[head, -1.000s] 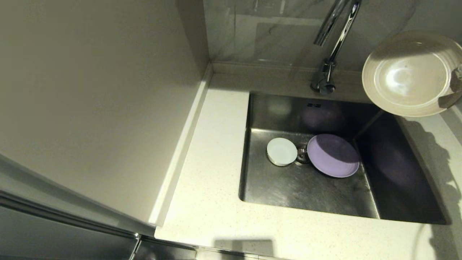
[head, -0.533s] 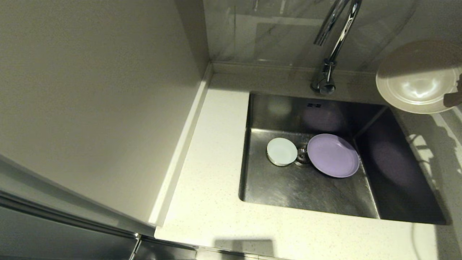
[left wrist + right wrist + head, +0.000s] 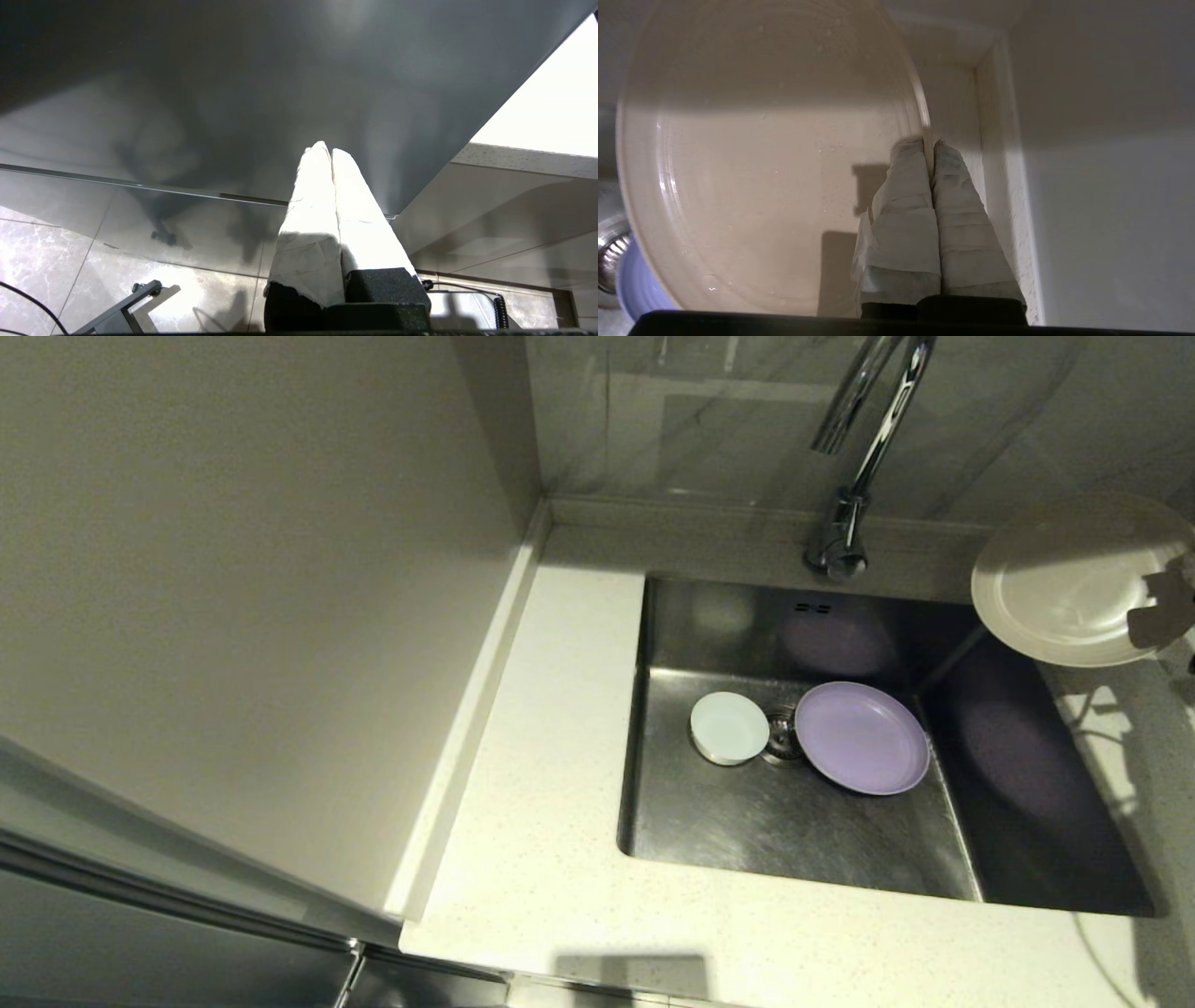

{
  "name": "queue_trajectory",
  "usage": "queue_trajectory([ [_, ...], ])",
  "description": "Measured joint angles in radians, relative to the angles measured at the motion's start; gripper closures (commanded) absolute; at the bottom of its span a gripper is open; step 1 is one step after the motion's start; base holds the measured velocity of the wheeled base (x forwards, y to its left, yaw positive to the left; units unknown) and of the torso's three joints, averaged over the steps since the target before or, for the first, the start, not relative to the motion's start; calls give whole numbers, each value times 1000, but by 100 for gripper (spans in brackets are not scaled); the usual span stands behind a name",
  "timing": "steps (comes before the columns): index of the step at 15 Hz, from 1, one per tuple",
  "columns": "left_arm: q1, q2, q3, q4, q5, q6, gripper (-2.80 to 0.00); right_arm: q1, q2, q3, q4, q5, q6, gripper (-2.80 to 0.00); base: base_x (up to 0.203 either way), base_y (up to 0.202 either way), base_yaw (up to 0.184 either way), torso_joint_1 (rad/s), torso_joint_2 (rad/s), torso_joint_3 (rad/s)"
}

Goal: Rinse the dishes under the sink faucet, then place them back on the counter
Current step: Put a plate back to the table from the sink

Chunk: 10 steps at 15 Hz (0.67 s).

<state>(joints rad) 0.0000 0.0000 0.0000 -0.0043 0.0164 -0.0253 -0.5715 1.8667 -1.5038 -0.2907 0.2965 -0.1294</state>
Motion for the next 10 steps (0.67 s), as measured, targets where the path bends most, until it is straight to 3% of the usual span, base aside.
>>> queue_trajectory([
  [5, 0, 0, 0, 0, 0, 0, 0, -8, 66, -100, 31, -1, -22, 0, 0, 0, 0, 0, 0, 0],
  [10, 0, 0, 0, 0, 0, 0, 0, -18, 163, -263, 50, -63, -64, 0, 0, 0, 0, 0, 0, 0],
])
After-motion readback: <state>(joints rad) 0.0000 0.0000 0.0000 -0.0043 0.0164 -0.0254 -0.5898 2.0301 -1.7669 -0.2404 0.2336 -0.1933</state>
